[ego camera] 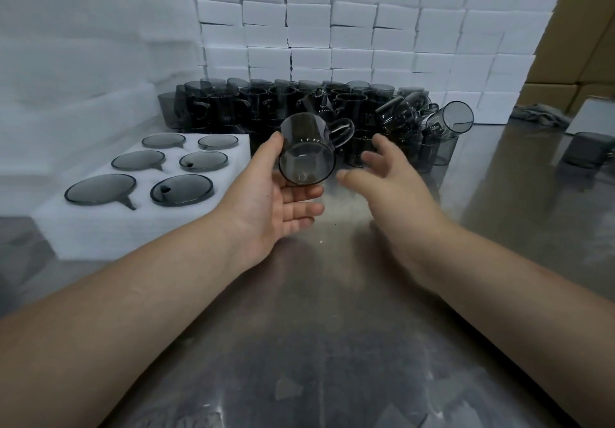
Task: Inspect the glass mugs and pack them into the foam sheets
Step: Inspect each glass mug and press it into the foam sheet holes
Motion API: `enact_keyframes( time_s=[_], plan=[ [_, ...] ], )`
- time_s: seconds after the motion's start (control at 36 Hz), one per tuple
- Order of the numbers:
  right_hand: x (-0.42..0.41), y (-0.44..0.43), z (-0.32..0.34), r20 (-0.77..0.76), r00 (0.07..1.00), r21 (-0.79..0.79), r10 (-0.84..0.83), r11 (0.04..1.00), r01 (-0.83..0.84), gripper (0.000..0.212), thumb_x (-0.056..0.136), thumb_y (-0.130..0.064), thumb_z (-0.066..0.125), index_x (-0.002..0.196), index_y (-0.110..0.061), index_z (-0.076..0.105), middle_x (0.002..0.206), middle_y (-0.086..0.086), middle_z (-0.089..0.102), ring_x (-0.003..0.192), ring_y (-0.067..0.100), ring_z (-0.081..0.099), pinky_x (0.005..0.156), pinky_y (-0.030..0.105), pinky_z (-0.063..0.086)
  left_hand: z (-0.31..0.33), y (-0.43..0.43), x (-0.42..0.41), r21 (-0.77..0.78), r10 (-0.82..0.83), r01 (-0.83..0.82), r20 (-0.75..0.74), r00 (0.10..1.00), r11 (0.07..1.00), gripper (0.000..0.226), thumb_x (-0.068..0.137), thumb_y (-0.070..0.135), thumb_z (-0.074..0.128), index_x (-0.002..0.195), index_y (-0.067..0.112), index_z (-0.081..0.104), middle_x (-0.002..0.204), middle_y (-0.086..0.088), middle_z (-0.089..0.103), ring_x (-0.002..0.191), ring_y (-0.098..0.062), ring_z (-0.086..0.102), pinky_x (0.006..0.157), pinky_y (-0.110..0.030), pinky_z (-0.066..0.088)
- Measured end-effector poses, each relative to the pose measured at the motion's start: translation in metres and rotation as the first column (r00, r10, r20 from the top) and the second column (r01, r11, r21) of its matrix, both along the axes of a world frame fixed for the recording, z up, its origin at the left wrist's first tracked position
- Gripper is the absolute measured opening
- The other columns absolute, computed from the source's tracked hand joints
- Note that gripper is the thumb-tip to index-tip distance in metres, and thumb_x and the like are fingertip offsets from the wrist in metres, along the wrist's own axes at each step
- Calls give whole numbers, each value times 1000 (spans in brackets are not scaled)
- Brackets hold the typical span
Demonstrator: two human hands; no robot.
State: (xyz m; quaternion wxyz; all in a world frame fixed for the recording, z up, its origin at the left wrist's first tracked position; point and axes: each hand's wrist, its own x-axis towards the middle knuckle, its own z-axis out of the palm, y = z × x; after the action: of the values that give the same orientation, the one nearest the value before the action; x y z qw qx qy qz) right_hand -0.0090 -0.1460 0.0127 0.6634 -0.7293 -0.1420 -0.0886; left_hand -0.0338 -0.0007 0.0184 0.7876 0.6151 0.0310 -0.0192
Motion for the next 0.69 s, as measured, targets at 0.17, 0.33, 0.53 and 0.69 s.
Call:
enact_keyframes(
  time_s=[0.17,0.33,0.53,0.69],
  plan=[
    [-1,-1,4,134,983,40,-129,991,125,11,85,-27,61,95,-30,56,83,-10,58,79,6,57,74,23,46,-1,-2,0,34,39,-40,34,999,999,48,84,59,44,102,19,63,76,1,67,60,-13,65,61,-26,49],
    [0,3,1,135,987,-26,-84,996,88,18,87,-29,59,105,-30,57,80,-11,62,81,8,61,83,31,50,-3,-4,0,89,73,-82,98,993,993,35,78,47,59,98,19,63,87,0,66,65,-12,66,67,-26,50],
    [-2,6,-3,8,997,-64,81,995,-80,60,88,-41,52,141,-17,36,109,-11,61,84,4,64,95,35,46,-6,-7,-1,199,181,-234,253,950,951,22,79,32,69,96,25,56,80,14,65,68,-7,62,73,-30,51],
    [-5,5,-4,-87,961,-75,261,961,-268,23,92,-45,45,97,-28,61,91,-10,65,84,8,63,81,29,45,-8,-11,-4,427,221,-380,376,900,821,50,62,44,80,101,28,53,91,11,64,84,-4,61,81,-32,51]
  ],
)
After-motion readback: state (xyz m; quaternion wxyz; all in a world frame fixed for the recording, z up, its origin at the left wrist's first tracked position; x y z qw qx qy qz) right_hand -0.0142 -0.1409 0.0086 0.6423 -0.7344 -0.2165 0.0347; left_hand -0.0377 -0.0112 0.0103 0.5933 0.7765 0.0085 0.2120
